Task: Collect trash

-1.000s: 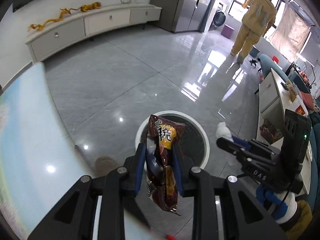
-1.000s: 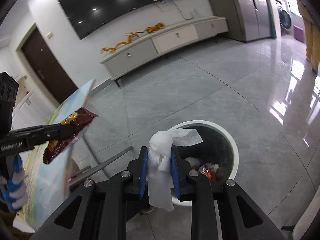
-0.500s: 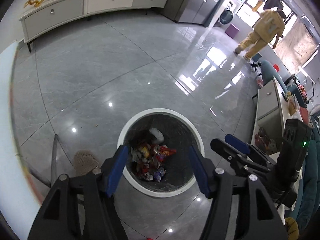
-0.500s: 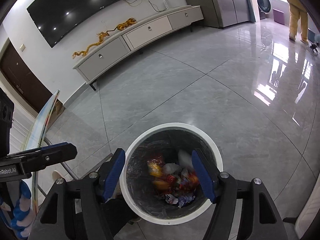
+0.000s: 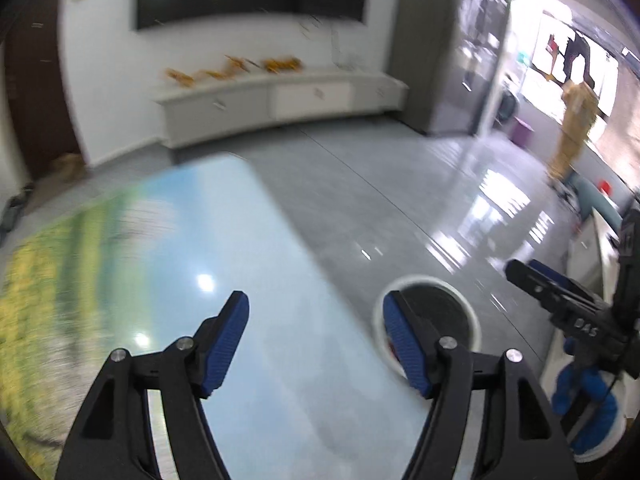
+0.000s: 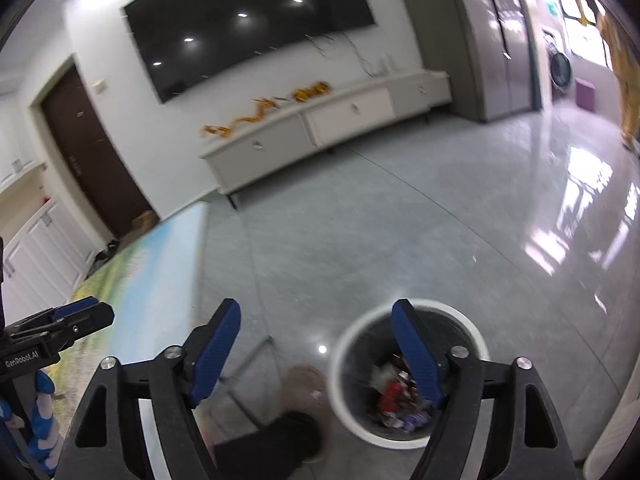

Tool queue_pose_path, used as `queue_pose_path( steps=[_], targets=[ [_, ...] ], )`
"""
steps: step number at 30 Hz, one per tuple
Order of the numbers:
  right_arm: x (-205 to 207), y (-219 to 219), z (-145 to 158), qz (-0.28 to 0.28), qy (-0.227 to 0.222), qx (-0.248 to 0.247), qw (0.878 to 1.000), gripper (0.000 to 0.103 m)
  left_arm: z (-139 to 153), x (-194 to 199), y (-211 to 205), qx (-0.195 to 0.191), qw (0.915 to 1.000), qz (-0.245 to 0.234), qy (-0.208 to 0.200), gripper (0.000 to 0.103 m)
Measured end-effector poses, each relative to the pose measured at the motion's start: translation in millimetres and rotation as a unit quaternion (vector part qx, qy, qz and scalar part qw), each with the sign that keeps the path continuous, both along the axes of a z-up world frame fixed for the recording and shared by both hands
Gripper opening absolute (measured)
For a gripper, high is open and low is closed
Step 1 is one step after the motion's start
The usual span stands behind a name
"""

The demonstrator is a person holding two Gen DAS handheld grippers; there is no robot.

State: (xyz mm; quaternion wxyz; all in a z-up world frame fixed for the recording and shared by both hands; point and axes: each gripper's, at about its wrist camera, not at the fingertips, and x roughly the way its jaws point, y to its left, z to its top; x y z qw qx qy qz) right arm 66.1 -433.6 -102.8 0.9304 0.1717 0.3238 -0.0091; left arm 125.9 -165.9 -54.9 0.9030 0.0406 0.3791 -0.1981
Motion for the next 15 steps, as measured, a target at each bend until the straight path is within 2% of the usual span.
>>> queue_pose_path(
  steps=[4, 8, 12, 15],
  targets=[
    [-3.0, 57.9, 33.9, 0.043, -0.031, -0.022, 0.998, 0.086, 22.3, -25.7, 71.9, 0.011, 0.9960, 0.071, -0.052, 0.074],
    [-6.8, 112.1, 59.3, 0.085, -0.055, -0.046, 0.994, 0.095, 35.8, -49.1, 135.1, 0.002, 0.9882, 0.131, -0.079, 0.078],
    [-7.9, 168.0, 75.5, 0.125, -0.062, -0.079, 0.987, 0.102, 47.0, -70.0, 179.1, 0.015, 0.9759, 0.186, -0.114, 0.081],
    [-10.2, 193.7, 74.7, 0.135, -0.068, -0.089, 0.984, 0.103, 52.4, -78.7, 201.6, 0.026, 0.9648, 0.221, -0.140, 0.085]
  ],
)
